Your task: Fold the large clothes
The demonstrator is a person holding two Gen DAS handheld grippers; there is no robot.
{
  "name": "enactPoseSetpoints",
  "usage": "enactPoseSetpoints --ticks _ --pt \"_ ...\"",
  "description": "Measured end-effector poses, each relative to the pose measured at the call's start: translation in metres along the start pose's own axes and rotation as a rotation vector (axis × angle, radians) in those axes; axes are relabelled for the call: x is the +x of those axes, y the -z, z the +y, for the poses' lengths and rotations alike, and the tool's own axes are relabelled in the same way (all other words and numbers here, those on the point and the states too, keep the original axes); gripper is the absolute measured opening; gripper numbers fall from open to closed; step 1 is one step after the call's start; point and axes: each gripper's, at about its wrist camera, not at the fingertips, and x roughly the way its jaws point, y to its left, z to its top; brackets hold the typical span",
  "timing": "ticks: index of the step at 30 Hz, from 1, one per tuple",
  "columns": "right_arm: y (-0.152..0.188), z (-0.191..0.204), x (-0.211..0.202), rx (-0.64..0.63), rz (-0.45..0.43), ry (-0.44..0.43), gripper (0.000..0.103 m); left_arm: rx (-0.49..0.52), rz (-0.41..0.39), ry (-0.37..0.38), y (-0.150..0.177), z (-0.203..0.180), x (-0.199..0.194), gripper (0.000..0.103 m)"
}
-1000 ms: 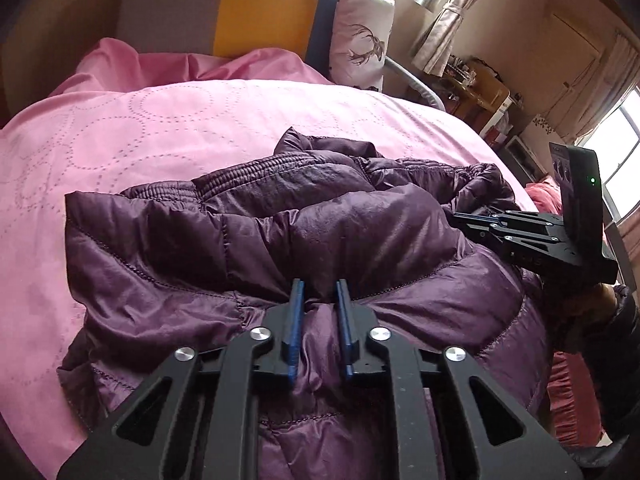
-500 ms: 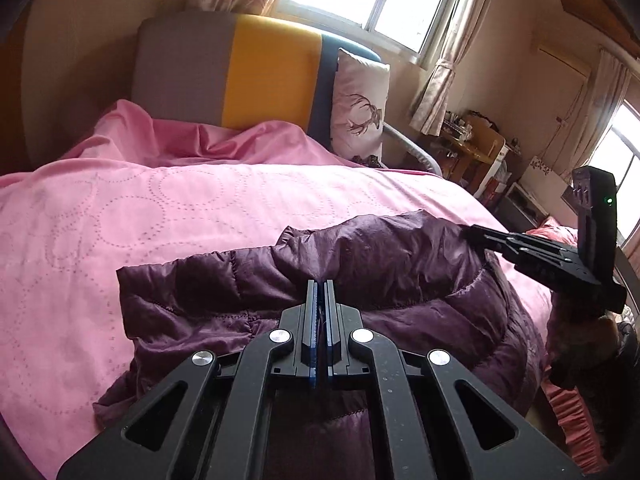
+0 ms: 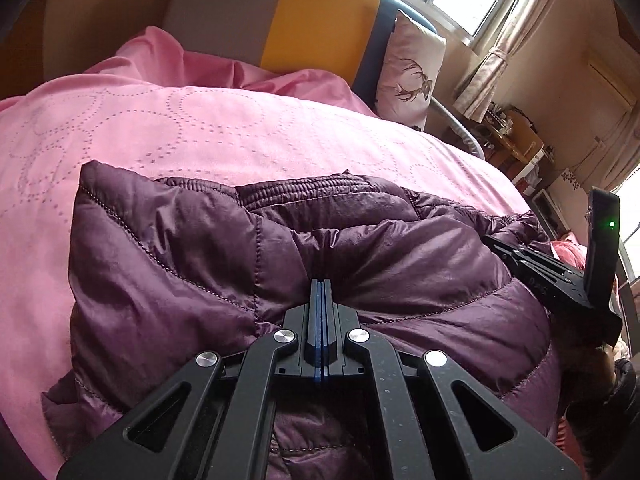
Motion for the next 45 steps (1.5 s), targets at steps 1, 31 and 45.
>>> enactPoseSetpoints --ticks 1,31,45 --pt "0.001 -0.002 0.006 0.008 0.014 0.002 0.0 -0.002 0.005 -0.003 0.0 0.0 0.002 0.0" --pt "0.078 0.038 -0.077 -0.006 -0.167 0.053 0.063 0.033 -0.143 -0.159 0.054 -0.082 -0.027 0.038" --pt "0.091 0.035 -0.05 0.003 -0.168 0.048 0.063 0.032 -0.151 -0.159 0.065 -0.075 -0.009 0.038"
